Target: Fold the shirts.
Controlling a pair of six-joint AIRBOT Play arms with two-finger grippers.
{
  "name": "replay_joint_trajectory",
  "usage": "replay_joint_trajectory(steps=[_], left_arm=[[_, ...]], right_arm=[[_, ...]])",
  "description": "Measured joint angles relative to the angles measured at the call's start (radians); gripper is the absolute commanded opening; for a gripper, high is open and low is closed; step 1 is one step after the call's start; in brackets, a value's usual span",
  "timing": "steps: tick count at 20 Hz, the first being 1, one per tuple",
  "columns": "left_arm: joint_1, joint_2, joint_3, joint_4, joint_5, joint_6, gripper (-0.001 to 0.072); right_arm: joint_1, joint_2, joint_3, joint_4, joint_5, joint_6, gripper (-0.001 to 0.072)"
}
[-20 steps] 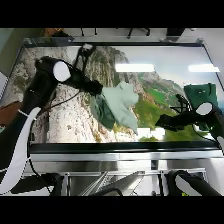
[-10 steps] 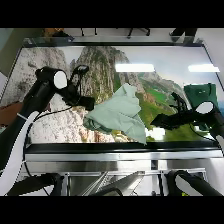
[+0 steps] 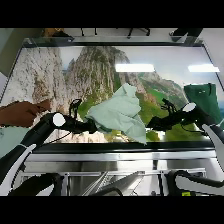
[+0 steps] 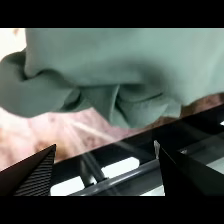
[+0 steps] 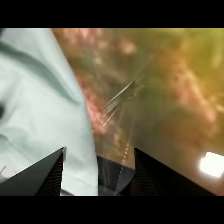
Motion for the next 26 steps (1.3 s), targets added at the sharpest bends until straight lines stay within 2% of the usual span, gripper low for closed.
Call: replay_joint_trajectory(steps=[3, 4, 5, 6, 7, 8, 9, 10, 14, 17, 22, 26], left_arm=[[-0.001, -0.018, -0.023, -0.123, 0.135, 0.046, 0.0700], [-0.001, -0.029, -0.018, -0.148, 0.166, 0.057, 0.0576], [-0.001, -0.042, -0.011, -0.166, 0.188, 0.065, 0.0380], [-0.001, -0.056, -0.002, -0.181, 0.206, 0.070, 0.0187], [-0.001, -0.072, 0.008, -0.190, 0.216, 0.077, 0.0074], [-0.001, -0.088, 0.018, -0.198, 0.216, 0.082, 0.0046], [-0.001, -0.103, 0.029, -0.205, 0.211, 0.090, 0.0046], [-0.001, -0.114, 0.041, -0.206, 0.198, 0.101, 0.0016], [0.011, -0.104, 0.093, -0.212, 0.118, 0.140, 0.0016], [0.053, -0.036, 0.170, -0.212, 0.036, 0.166, 0.0016], [0.139, 0.121, 0.431, -0.213, -0.127, 0.184, 0.0016], [0.173, 0.235, 0.747, -0.220, -0.193, 0.190, 0.0016]], right_arm=[[0.034, -0.051, 0.002, 0.054, -0.028, -0.026, 0.0483], [0.050, -0.065, 0.002, 0.068, -0.041, -0.036, 0.0482], [0.064, -0.077, 0.002, 0.084, -0.057, -0.045, 0.0480], [0.080, -0.089, 0.002, 0.109, -0.072, -0.060, 0.0441], [0.093, -0.100, 0.002, 0.126, -0.085, -0.074, 0.0253], [0.106, -0.111, 0.001, 0.139, -0.104, -0.092, 0.0088], [0.116, -0.119, 0.000, 0.159, -0.114, -0.111, 0.0081], [0.123, -0.122, 0.000, 0.183, -0.117, -0.135, 0.0021], [0.133, -0.086, 0.040, 0.257, -0.103, -0.194, 0.0021], [0.126, -0.021, 0.167, 0.289, -0.065, -0.205, 0.0021], [0.106, 0.095, 0.566, 0.332, -0.015, -0.204, 0.0021], [0.103, 0.165, 0.952, 0.329, -0.016, -0.217, 0.0020]])
